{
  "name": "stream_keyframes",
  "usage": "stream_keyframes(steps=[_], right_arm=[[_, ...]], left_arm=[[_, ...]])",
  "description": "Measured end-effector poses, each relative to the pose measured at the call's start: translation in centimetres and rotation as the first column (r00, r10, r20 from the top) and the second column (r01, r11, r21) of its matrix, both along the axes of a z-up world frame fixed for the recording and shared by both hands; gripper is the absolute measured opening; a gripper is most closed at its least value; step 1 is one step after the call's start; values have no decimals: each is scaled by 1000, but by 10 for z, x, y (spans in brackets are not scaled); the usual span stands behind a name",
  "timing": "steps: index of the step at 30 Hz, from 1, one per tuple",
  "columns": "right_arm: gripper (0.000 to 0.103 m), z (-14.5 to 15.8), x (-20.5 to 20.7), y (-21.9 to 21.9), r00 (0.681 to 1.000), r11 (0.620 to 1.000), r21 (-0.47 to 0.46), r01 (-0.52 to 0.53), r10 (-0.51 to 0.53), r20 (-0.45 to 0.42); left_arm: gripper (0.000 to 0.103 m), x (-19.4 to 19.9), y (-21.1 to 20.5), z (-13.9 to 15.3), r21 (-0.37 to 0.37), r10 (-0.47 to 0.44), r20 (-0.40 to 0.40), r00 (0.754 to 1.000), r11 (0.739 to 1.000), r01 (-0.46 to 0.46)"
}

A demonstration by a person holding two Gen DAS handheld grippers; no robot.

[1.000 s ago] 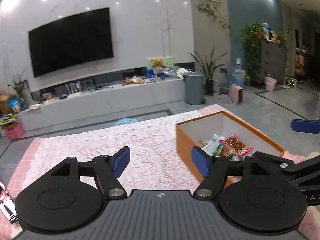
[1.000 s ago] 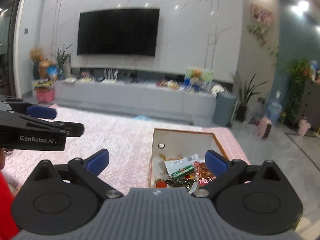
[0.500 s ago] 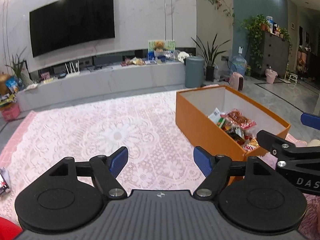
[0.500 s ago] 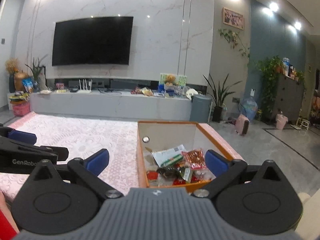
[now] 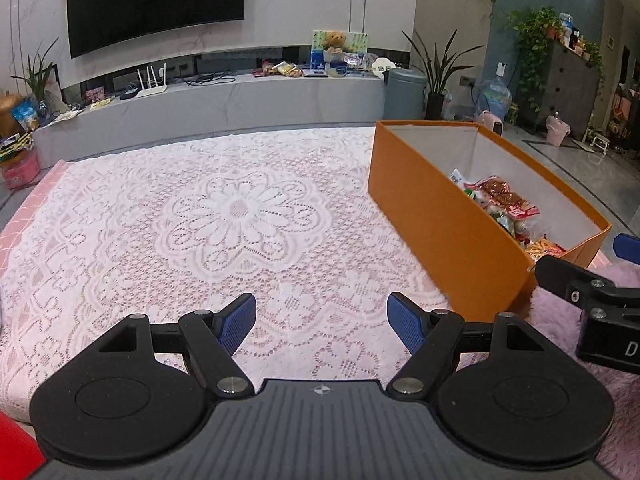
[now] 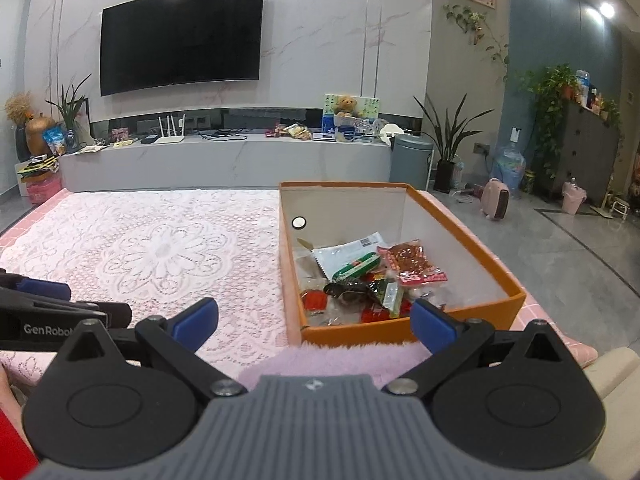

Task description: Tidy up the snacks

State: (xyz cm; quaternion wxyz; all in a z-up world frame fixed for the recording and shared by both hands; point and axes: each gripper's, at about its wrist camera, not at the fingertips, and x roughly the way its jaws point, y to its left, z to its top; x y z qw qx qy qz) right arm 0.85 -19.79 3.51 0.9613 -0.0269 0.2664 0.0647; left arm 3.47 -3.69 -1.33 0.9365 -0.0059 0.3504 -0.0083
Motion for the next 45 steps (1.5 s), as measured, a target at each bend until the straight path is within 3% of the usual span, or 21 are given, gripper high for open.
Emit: stream_keyframes(steps=[20,45], right_arm=[[100,-2,4,-5,999,997,67,-26,28,-24],[100,-2,5,-5,999,997,62,-34,36,-34]], left_arm=[[88,-5,-4,9,9,-3,2,1000,1000,3],[88,-7,-7,12,18,-15,26,1000,1000,15]])
